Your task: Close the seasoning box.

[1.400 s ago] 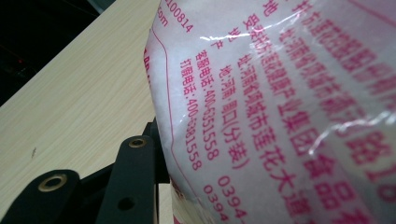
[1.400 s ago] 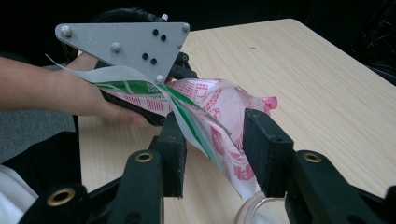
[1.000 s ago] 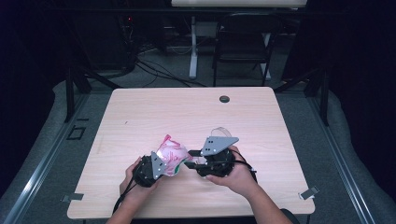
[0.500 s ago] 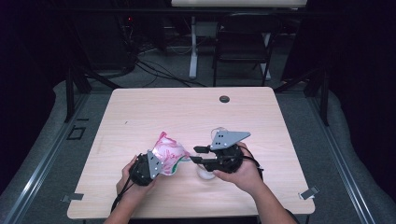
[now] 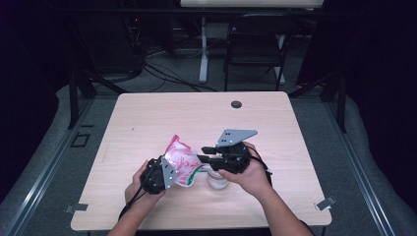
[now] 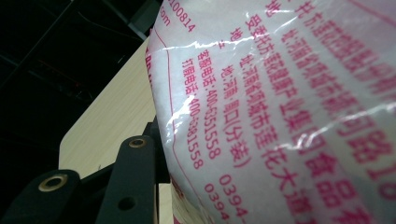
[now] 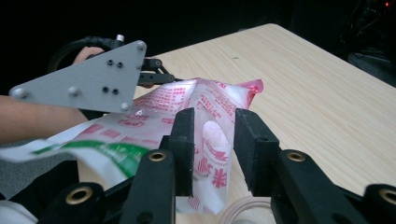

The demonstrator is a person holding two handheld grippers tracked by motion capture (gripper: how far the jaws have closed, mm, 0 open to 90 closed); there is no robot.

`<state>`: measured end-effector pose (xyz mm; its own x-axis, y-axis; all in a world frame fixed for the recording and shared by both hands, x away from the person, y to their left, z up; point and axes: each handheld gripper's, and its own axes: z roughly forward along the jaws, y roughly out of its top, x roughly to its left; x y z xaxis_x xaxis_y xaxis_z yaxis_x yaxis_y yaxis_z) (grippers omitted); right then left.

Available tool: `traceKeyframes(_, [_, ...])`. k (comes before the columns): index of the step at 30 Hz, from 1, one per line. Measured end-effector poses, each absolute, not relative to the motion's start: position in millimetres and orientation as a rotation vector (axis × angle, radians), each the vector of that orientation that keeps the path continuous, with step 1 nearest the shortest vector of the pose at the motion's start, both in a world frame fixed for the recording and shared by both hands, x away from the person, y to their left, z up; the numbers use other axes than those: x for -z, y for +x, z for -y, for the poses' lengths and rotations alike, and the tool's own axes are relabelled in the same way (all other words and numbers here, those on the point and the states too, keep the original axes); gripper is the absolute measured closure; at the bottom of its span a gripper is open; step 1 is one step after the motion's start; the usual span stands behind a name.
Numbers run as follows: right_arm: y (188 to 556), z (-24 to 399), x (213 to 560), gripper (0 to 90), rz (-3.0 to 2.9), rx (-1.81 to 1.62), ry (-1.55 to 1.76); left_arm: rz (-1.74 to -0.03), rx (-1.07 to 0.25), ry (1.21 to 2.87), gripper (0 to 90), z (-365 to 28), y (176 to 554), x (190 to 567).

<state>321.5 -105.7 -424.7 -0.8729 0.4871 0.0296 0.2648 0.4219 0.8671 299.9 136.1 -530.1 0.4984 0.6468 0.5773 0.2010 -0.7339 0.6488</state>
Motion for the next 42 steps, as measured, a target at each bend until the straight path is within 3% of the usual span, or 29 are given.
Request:
traceKeyframes(12, [342.0,100.9,437.4,69.6,-2.494,-1.382,0.713,-0.653,-1.213,2.229,60.9,-121.8,311.2,526.0])
traceKeyframes(30, [341.4,104.8,443.1,88.4,-2.496,-1.332,0.710,-0.622,-1.296,2.223,61.0,-110.8,316.4,527.0])
traceKeyframes(42, [339.1,104.9,443.4,90.0,-2.496,-1.305,0.685,-0.577,-1.336,2.243,61.1,-109.6,316.5,528.0])
